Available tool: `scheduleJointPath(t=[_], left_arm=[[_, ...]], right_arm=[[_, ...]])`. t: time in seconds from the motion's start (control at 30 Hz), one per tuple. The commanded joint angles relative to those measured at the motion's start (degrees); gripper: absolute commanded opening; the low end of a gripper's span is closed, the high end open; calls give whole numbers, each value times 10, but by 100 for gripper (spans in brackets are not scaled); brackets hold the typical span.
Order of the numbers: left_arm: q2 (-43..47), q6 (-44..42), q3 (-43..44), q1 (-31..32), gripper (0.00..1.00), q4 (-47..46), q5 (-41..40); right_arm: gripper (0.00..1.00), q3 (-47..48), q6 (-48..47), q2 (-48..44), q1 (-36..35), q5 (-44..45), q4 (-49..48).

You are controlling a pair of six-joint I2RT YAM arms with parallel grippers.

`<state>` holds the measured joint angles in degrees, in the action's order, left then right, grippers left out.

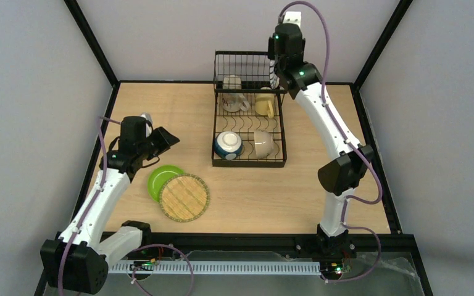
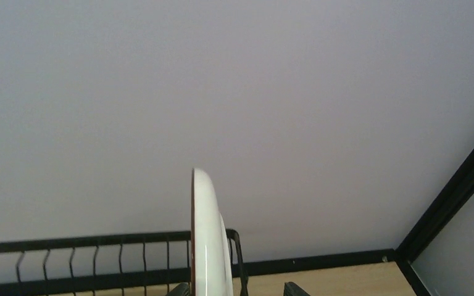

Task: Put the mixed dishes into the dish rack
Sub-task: Insert the plate into the dish rack, then grab the plate at the corner of the board.

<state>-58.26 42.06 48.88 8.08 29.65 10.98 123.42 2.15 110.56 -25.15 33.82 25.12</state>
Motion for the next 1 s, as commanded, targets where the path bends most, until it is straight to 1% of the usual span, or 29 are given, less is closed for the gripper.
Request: scheduleJointPath(t=[0.0, 0.13, 0.3, 0.4, 0.53, 0.63, 0.73, 0.83, 0.97], left_arm=[[16, 6, -6, 2, 99, 4, -2], [17, 5, -3, 2, 99, 9, -5], [16, 2, 2, 2, 99, 30, -13], [15, 4, -3, 1, 99, 48, -16], [13, 0, -7, 2, 99, 88, -24], [23, -4, -23, 2, 99, 110, -26], [37, -12, -36, 2, 99, 136, -28], [51, -20, -49, 2, 99, 161, -31], [67, -23, -68, 2, 99, 186, -35]], right_arm=[[85, 55, 4, -17, 1, -16, 13], [85, 76, 18, -28, 0, -50, 26], [84, 76, 31, -52, -14, -127, 53], [83, 75, 38, -61, -40, -173, 84], [83, 56, 40, -73, -89, -205, 129], [83, 7, 44, -99, -129, -228, 140], [82, -55, 75, -134, -148, -293, 142], [81, -156, 109, -185, -151, -371, 128], [80, -286, 143, -259, -159, -437, 105]])
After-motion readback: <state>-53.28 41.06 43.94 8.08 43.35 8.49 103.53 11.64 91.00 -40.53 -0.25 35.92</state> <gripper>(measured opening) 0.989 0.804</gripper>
